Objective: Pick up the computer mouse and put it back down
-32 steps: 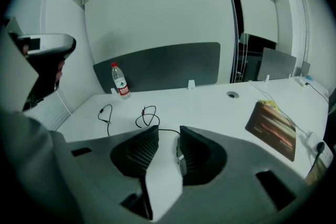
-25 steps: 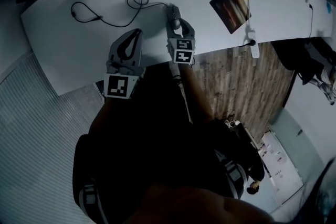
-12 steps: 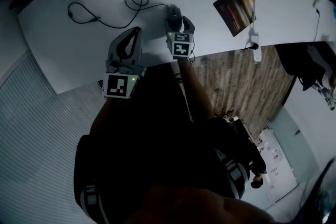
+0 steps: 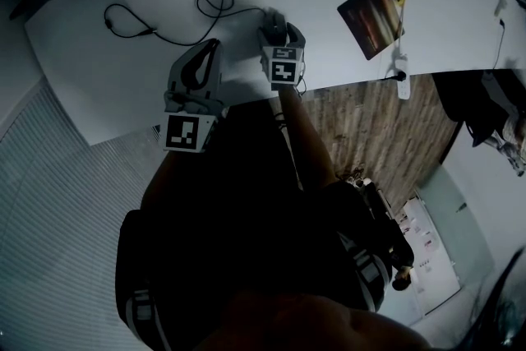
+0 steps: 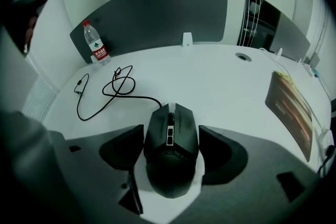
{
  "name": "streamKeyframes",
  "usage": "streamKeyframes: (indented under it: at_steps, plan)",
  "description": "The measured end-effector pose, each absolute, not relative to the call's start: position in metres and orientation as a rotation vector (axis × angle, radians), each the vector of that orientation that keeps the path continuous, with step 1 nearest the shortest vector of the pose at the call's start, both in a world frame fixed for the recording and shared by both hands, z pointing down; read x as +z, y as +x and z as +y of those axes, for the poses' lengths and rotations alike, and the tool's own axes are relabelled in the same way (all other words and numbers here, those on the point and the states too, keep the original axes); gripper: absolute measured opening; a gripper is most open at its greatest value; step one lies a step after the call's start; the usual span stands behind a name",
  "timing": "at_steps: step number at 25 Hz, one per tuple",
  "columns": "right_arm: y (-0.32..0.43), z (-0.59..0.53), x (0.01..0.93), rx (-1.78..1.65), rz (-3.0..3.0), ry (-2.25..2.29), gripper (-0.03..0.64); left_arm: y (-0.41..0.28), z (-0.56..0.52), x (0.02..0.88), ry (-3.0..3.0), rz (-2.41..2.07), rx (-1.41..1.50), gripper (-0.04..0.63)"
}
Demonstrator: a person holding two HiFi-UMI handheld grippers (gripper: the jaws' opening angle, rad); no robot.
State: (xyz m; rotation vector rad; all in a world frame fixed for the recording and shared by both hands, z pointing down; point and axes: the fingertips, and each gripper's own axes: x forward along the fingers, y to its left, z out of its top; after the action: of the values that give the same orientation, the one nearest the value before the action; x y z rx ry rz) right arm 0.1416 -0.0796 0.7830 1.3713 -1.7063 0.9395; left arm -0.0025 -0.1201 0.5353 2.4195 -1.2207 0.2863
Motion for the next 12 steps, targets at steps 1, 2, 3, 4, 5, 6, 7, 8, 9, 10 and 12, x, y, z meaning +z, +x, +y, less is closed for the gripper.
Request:
streamKeyframes:
  at_steps: [1,2,3,4,5,6,7,8,9,10,12]
  plan:
    - [0.1413,-0.0790,0.7849,0.944,-1.701,1.364,0.292,-0.0025,-0.1212,0.5359,2.419,-1.222,0.288,0.012]
    - [0.1408,-0.0784,0.7866,0.948,-1.696,1.358,0.291,-0.0025,-0.1221,0.5364,2.418,-1.222,0.289,0.012]
    - [0.1403,-0.0780,0.7881,0.949,-1.691,1.353,0.291,-0.0027,-0.1230,0.5367,2.415,-1.224,0.288,0.012]
    - [0.1401,-0.0779,0.7896,0.946,-1.685,1.351,0.291,-0.0032,-0.1236,0.5370,2.412,-1.226,0.286,0.012]
    - [0.1405,-0.0780,0.7909,0.943,-1.678,1.352,0.291,-0.0039,-0.1240,0.5375,2.410,-1.227,0.284,0.012]
    - [0.1412,-0.0781,0.7921,0.940,-1.672,1.355,0.291,-0.0046,-0.1240,0.5381,2.409,-1.227,0.284,0.012]
    - [0.1419,-0.0781,0.7928,0.938,-1.666,1.358,0.291,-0.0053,-0.1239,0.5385,2.409,-1.227,0.285,0.012]
    - [0.1424,-0.0782,0.7929,0.937,-1.663,1.360,0.291,-0.0060,-0.1236,0.5387,2.408,-1.228,0.285,0.012]
    - [0.1427,-0.0782,0.7925,0.937,-1.661,1.361,0.291,-0.0066,-0.1234,0.5386,2.407,-1.231,0.284,0.012]
    - [0.1429,-0.0783,0.7921,0.937,-1.660,1.362,0.291,-0.0072,-0.1230,0.5385,2.404,-1.233,0.283,0.012]
    - [0.1427,-0.0783,0.7914,0.940,-1.664,1.366,0.291,-0.0081,-0.1219,0.5377,2.402,-1.236,0.281,0.012]
